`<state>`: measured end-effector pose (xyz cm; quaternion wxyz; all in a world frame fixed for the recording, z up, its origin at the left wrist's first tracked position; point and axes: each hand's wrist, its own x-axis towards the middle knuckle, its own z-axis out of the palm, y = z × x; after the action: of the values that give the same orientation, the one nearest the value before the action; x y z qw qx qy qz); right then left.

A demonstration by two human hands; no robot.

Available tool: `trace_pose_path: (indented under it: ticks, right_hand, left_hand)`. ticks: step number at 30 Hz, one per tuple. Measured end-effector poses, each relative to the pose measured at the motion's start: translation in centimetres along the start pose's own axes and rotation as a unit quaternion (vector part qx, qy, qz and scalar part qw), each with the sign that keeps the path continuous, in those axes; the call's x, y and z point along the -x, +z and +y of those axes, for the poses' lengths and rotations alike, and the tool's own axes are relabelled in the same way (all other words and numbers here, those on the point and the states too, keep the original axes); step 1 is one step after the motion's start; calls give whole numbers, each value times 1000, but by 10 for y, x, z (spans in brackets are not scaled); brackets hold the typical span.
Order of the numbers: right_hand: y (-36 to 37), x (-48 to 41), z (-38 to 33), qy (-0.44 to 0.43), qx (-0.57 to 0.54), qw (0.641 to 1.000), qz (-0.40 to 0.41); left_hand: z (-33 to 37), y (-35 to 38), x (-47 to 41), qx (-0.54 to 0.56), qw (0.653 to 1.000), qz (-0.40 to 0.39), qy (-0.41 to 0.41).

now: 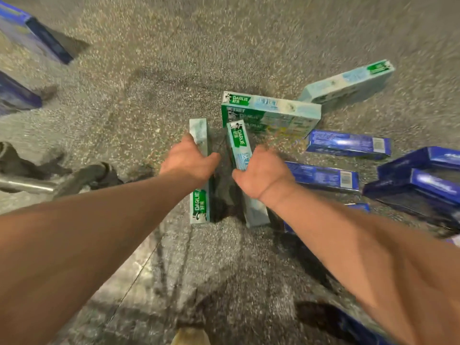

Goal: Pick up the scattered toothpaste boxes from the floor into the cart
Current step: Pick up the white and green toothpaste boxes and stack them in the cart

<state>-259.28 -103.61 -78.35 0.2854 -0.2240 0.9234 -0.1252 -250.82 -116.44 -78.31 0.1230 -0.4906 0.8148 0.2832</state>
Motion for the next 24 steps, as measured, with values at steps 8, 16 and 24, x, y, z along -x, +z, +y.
trace_pose_path:
  ticks: [8, 16, 24]
  right_hand:
    - [45, -10, 18, -6, -27, 999, -15]
    - [43, -5, 22, 7, -61, 998, -16]
    - [33, 9, 25, -1, -31, 999, -19]
  left_hand:
    - [-2, 30, -21, 82, 995, 4, -58]
    - [-12, 26, -15, 77, 996, -14, -47]
    - [-22, 28, -6, 87, 996, -16, -32]
